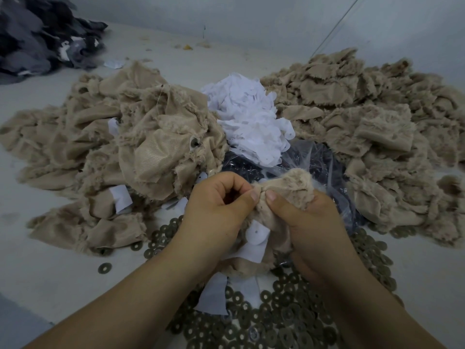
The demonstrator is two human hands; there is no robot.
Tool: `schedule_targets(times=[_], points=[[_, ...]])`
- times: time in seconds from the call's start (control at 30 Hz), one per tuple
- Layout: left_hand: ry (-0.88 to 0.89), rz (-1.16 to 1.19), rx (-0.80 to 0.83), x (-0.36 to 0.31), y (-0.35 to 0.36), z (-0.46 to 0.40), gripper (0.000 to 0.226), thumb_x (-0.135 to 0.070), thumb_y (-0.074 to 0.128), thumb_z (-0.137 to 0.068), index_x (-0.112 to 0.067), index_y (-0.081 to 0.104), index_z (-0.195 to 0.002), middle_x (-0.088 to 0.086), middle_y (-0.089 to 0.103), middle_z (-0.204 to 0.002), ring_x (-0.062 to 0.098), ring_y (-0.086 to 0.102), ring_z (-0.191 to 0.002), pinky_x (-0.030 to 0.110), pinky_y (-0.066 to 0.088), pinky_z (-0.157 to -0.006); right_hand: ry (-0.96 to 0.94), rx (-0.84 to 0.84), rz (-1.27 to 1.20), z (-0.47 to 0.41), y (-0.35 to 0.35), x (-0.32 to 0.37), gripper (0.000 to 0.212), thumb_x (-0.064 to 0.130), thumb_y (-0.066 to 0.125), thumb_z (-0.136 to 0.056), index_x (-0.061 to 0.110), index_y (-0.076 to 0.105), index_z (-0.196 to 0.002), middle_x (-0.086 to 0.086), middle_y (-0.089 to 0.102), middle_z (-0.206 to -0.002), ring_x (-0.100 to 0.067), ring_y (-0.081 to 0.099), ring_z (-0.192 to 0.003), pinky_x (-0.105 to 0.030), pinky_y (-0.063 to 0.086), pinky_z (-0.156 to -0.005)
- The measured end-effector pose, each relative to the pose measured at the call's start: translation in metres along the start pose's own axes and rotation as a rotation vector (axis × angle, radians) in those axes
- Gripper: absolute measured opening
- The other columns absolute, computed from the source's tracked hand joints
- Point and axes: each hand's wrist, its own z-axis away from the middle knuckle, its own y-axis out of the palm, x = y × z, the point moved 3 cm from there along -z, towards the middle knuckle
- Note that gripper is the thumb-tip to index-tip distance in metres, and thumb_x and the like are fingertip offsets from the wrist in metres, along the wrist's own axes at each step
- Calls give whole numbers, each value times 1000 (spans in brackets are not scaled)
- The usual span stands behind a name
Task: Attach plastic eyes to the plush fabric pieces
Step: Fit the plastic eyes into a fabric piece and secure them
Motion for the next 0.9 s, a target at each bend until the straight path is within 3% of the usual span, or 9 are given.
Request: schedule_targets(times=[0.13,0.37,0.47,0.57,0.67,0.77,0.83,0.9], points=[[-58,175,35,6,0,2,23,-10,64,-88,-20,67,-67,0,60,-61,10,54,-57,23,48,-54,73,-26,-87,1,1,2,12,7,65,-92,0,74,-95,-20,76,-95,-38,74,-90,-52,60,-82],[-33,174,-4,4,-1,3,14,-16,67,-83,-22,69,-70,7,61,-68,23,54,-64,33,48,-62,296,67,-246,5,12,7,27,15,56,-98,-4,65,-116,-22,74,-104,-36,73,-97,-46,61,-84],[7,122,-6,3,-2,1,27,-4,66,-88,-23,71,-70,-1,65,-67,11,59,-63,22,50,-60,351,95,-311,5,12,8,35,22,60,-94,-1,63,-120,-21,74,-108,-34,73,-99,-44,61,-82],[19,103,-9,3,-1,1,30,-1,64,-88,-24,71,-70,-2,66,-68,8,60,-63,20,51,-60,368,130,-313,6,13,10,50,28,65,-78,0,64,-119,-22,74,-108,-34,72,-101,-46,60,-85],[29,93,-18,4,0,3,28,-2,66,-88,-23,71,-71,-5,67,-68,6,61,-63,19,51,-60,368,147,-277,7,15,9,43,24,63,-85,-3,64,-119,-25,72,-110,-38,70,-105,-53,55,-95],[-3,126,-41,6,0,4,18,-14,69,-88,-17,68,-70,0,62,-64,12,57,-60,24,50,-58,332,98,-234,7,12,8,32,19,56,-98,-5,64,-117,-25,73,-108,-40,71,-103,-54,54,-95],[-52,136,-47,8,0,4,25,-31,72,-83,-11,65,-68,4,57,-60,17,52,-58,30,48,-56,306,96,-206,7,12,9,33,20,58,-97,-6,65,-116,-26,73,-107,-41,71,-102,-54,55,-93],[-79,121,-42,10,1,3,31,-33,74,-83,-7,66,-68,10,59,-61,21,53,-58,33,49,-57,286,81,-168,8,11,9,34,21,60,-95,-6,65,-114,-26,73,-105,-41,71,-100,-55,56,-92]])
